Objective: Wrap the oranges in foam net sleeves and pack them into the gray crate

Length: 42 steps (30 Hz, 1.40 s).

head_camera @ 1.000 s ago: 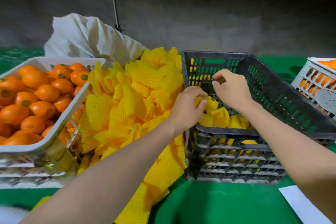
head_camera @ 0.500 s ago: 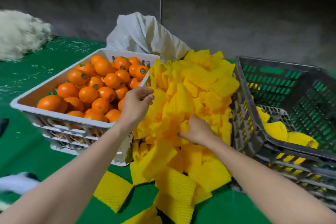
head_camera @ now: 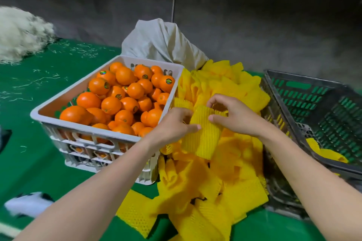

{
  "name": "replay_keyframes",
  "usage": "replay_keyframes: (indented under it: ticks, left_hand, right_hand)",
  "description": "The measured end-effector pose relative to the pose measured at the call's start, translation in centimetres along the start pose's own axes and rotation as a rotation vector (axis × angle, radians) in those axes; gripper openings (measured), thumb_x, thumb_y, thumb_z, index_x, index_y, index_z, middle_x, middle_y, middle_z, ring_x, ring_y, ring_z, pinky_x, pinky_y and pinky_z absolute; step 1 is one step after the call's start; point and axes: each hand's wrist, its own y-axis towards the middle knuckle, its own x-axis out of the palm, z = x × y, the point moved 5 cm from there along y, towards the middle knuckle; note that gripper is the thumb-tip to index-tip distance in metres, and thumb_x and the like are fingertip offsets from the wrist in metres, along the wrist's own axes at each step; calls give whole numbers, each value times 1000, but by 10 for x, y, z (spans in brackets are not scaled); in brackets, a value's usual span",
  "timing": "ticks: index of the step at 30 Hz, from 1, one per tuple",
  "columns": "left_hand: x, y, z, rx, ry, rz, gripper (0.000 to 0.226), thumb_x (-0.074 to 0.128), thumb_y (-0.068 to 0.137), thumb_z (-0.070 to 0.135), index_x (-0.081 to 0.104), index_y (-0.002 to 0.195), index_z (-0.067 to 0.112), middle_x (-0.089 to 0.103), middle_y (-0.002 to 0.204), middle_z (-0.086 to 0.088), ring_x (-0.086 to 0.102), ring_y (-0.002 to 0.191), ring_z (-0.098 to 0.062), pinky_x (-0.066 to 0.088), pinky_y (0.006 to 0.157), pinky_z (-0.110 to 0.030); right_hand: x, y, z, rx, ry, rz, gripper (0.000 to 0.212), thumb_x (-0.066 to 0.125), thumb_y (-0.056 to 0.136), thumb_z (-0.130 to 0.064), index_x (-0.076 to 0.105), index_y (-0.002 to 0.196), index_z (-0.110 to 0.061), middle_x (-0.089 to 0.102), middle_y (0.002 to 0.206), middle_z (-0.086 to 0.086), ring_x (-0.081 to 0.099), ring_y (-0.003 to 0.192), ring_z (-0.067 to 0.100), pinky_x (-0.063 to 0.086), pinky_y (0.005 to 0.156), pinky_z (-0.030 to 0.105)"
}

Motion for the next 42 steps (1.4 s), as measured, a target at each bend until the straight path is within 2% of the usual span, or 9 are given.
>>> replay_keyframes:
  ticks: [5, 9, 15, 21, 27, 30, 33, 37, 42]
  left_hand:
    - [-23, -6, -18, -89, 59, 214, 29, 76, 78, 29, 56, 81, 8, 50, 70, -2, 43, 59, -11, 28, 50, -22]
    - [-50, -13, -32, -95, 22, 261, 37, 74, 80, 34, 57, 86, 2, 52, 76, -9, 47, 68, -17, 34, 58, -34]
    - [-124, -23, -66, -74, -2, 387, 39, 50, 97, 31, 60, 79, -2, 52, 62, -6, 47, 52, -4, 37, 49, -25]
    - [-122, -24, -120, -401, 475, -281, 36, 66, 82, 49, 55, 81, 15, 48, 75, -6, 47, 70, -21, 36, 61, -32]
    - [-118, -19, -118, -478, 579, -343, 36, 72, 73, 41, 49, 67, 15, 40, 72, -5, 37, 64, -21, 32, 55, -31]
    - [-125, -18, -117, -479, 268, -210, 38, 76, 75, 36, 65, 104, 15, 53, 101, 0, 53, 93, -22, 46, 78, -36]
    - [-132, -17, -108, -443, -390, -41, 44, 68, 84, 22, 57, 126, 19, 54, 130, -4, 54, 117, -26, 46, 98, -45]
    - [-116, -12, -77, -400, -877, 4, 43, 54, 89, 24, 46, 130, 19, 55, 128, -9, 61, 107, -28, 54, 78, -41]
    - [-70, -7, -37, -458, -1159, -112, 48, 50, 80, 31, 46, 124, 13, 56, 115, -19, 64, 80, -31, 53, 60, -35]
  right_hand:
    - [23, 15, -15, -54, -158, 218, 22, 76, 76, -20, 62, 84, -5, 56, 86, 3, 49, 86, 18, 34, 78, 28]
    - [48, 37, -35, -109, -41, 261, 14, 64, 85, -11, 59, 96, -6, 54, 88, -5, 50, 83, 14, 35, 70, 26]
    - [73, 77, -43, -38, 171, 399, 15, 52, 93, -6, 55, 107, -2, 50, 88, -6, 45, 83, 14, 28, 66, 22]
    - [90, 92, -32, 52, 197, 423, 19, 49, 96, -11, 52, 112, -3, 51, 93, 0, 45, 82, 16, 30, 66, 24]
    - [78, 88, -24, 39, 176, 418, 16, 50, 95, -10, 52, 109, -4, 50, 89, -2, 44, 76, 12, 31, 61, 22]
    - [74, 81, -14, 94, 267, 397, 9, 50, 95, -9, 51, 103, -12, 50, 89, 1, 45, 73, 7, 32, 60, 23]
    - [68, 74, -3, 217, 597, 429, 19, 47, 92, 1, 53, 83, -15, 52, 78, 4, 50, 67, 5, 39, 61, 20]
    - [61, 58, -2, 266, 1016, 411, 26, 38, 87, 6, 54, 75, -11, 57, 62, -1, 54, 60, 9, 44, 57, 20]
    - [54, 32, -8, 229, 1031, 314, 26, 37, 87, 4, 56, 78, -11, 56, 63, -5, 53, 60, 6, 43, 57, 22]
